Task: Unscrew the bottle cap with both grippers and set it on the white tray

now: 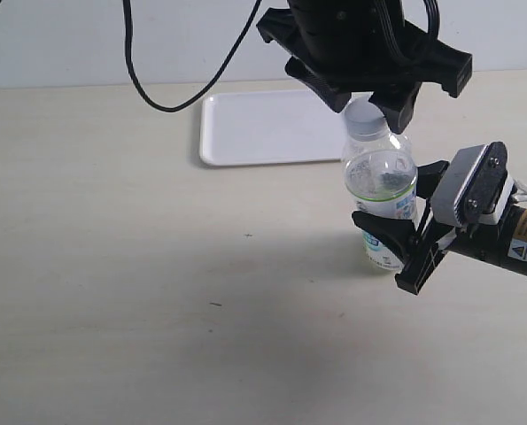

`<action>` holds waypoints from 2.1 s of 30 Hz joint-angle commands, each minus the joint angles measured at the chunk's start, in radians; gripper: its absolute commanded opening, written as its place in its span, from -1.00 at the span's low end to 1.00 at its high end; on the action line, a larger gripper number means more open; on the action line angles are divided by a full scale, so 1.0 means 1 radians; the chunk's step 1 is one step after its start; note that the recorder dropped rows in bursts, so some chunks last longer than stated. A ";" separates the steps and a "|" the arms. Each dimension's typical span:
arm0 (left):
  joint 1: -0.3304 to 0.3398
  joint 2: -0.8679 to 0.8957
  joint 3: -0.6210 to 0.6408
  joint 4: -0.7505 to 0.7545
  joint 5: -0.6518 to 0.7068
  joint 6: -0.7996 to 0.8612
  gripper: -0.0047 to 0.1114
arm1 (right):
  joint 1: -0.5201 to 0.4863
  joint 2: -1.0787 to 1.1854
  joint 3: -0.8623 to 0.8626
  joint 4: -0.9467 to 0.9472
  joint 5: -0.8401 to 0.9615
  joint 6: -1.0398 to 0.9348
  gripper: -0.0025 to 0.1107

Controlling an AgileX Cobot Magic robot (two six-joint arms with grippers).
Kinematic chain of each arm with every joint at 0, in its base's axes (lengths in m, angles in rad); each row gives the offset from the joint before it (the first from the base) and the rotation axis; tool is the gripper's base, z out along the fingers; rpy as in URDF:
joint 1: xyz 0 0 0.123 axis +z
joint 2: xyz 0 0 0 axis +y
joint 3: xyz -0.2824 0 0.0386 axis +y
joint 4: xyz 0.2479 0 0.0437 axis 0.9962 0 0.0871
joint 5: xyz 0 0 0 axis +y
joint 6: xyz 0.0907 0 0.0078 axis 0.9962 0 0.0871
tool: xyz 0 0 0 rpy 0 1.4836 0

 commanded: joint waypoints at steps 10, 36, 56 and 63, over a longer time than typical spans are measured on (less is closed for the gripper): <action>0.002 0.018 -0.005 0.004 -0.012 0.007 0.15 | -0.003 -0.002 -0.002 -0.010 -0.005 -0.001 -0.96; 0.002 -0.002 -0.005 0.004 -0.014 0.003 -0.16 | -0.003 -0.002 -0.002 -0.010 -0.005 -0.001 -0.96; 0.002 -0.002 -0.005 -0.002 -0.001 -0.001 0.17 | -0.003 -0.002 -0.002 -0.033 -0.005 0.000 -0.96; 0.002 -0.002 -0.005 -0.002 -0.001 -0.001 0.16 | -0.003 -0.002 -0.002 -0.033 -0.005 0.000 -0.96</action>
